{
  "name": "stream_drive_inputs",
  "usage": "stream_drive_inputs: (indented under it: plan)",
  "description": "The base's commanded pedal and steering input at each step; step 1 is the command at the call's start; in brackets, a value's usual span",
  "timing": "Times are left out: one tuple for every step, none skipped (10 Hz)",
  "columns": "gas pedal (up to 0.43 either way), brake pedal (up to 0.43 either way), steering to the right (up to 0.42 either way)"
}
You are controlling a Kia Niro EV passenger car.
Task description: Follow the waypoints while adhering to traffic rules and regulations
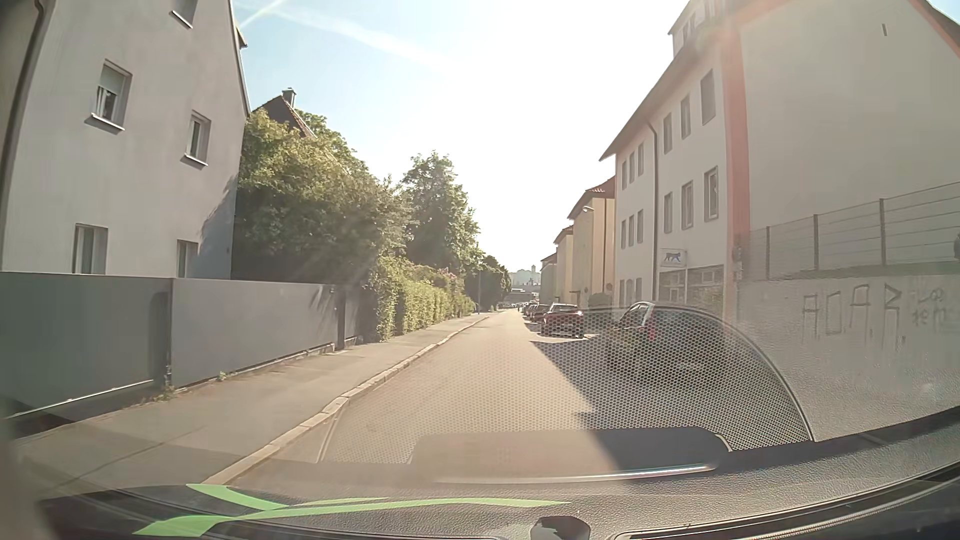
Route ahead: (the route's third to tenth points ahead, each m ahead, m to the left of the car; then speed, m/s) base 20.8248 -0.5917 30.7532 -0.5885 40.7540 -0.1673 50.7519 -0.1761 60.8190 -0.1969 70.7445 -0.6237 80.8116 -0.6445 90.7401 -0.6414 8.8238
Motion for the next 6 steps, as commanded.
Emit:
stream_drive_inputs:
  plan:
    - [0.110,0.000,0.006]
    - [0.098,0.000,0.005]
    - [0.098,0.000,0.003]
    - [0.098,0.000,0.000]
    - [0.087,0.000,-0.002]
    - [0.087,0.000,-0.002]
